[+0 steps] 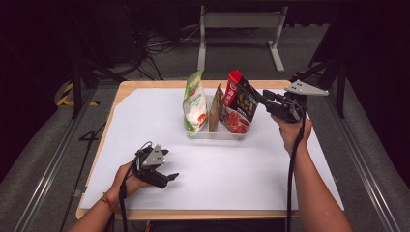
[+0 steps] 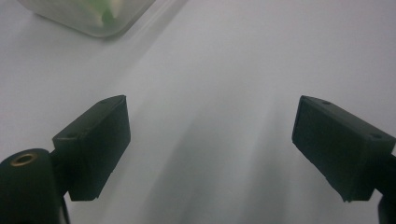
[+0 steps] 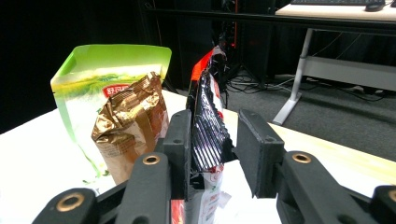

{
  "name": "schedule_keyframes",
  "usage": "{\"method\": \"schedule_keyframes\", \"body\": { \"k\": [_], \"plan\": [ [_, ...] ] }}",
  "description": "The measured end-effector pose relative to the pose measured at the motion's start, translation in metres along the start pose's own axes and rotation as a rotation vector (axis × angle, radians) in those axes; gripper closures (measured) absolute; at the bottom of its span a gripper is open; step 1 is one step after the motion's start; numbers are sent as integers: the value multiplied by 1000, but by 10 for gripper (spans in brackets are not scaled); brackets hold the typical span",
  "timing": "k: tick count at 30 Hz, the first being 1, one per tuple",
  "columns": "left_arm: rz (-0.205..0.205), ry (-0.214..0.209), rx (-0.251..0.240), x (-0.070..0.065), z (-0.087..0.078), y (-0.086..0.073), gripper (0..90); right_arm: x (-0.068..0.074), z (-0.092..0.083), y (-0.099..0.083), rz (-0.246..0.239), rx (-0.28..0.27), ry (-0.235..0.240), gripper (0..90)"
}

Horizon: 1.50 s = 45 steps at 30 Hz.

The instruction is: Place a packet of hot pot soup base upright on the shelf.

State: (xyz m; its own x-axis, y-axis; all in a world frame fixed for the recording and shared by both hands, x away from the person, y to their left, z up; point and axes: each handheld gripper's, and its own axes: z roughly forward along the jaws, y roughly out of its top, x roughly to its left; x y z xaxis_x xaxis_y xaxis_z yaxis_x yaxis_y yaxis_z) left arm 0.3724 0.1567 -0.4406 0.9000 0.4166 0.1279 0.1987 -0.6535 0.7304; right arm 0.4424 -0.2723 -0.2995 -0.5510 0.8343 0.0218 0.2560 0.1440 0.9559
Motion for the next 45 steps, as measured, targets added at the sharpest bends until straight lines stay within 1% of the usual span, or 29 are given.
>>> {"method": "schedule_keyframes", "body": {
  "k": [3,5,10,14,19,31,32,35,37,41,45],
  "plan": [
    [-1,0,0,0,0,0,122,0,-1,-1,0,-1,0,651],
    [-2,2,0,0,0,0,122,1,-4,-1,-13,0,-9,643],
    [-1,2,-1,0,-1,0,122,2,-8,-2,-23,3,-3,635],
    [-3,2,-2,0,-1,-1,122,3,-9,-3,-38,13,-5,631],
    [-2,4,-4,0,-1,0,122,5,-8,-10,-58,36,-13,610],
    [-3,3,-1,0,-1,0,122,0,-15,-24,-53,56,-24,548],
    [-1,5,-1,0,-1,0,122,0,-16,-25,-45,58,-20,550],
    [-3,3,1,0,-1,0,122,0,-16,-27,-44,64,-15,546],
    [-1,4,-2,0,-1,0,122,0,-16,-32,-55,81,-17,546],
    [-5,6,-3,0,-1,0,122,0,-17,-39,-58,97,-12,531],
    [-1,4,-2,0,-1,0,122,1,-17,-44,-63,110,-10,524]
  ]
}}
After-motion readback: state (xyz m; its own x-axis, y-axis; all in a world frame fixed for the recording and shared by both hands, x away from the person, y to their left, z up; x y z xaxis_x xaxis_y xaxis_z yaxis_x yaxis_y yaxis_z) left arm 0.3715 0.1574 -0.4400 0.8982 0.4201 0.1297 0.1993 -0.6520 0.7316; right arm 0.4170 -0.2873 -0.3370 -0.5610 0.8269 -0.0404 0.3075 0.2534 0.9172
